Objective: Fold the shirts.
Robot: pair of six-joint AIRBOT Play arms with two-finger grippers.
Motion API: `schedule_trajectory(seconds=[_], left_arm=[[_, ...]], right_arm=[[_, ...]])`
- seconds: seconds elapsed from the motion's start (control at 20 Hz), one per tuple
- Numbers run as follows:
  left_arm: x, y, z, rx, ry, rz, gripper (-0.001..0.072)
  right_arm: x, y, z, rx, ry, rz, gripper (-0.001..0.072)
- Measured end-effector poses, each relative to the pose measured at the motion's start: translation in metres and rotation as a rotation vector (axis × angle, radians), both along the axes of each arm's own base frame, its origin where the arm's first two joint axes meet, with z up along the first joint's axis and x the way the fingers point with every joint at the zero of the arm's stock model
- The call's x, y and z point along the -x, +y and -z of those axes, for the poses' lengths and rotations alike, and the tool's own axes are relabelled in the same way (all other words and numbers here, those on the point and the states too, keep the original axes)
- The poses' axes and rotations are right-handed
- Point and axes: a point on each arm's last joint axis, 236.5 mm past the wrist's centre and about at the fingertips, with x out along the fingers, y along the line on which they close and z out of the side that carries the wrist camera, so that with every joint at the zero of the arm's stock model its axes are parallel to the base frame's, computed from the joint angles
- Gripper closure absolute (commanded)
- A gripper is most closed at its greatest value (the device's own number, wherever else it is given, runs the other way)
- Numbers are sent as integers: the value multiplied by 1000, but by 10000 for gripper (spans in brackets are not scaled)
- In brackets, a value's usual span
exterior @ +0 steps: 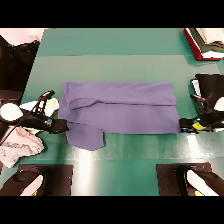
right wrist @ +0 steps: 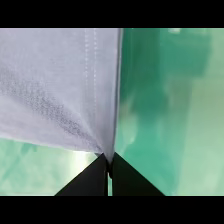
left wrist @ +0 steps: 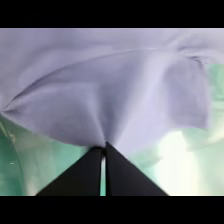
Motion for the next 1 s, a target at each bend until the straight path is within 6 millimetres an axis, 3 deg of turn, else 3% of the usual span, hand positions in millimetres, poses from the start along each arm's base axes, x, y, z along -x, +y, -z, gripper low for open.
schedule_trajectory(seconds=[0.25,0.4,0.6,0.8,1.0], left_arm=[[30,-20,-38,105,-19,55,681],[25,-27,-50,144,-71,44,681],[-15,-25,-65,160,-243,-42,681],[-62,-8,-83,141,-429,-169,681],[-102,7,-95,128,-547,-272,681]], right_arm=[[16,-17,-46,37,-90,64,695],[7,-20,-63,57,-170,63,695],[-28,-22,-83,77,-271,37,695],[-76,-29,-98,82,-337,31,694],[-120,-35,-96,70,-353,35,695]])
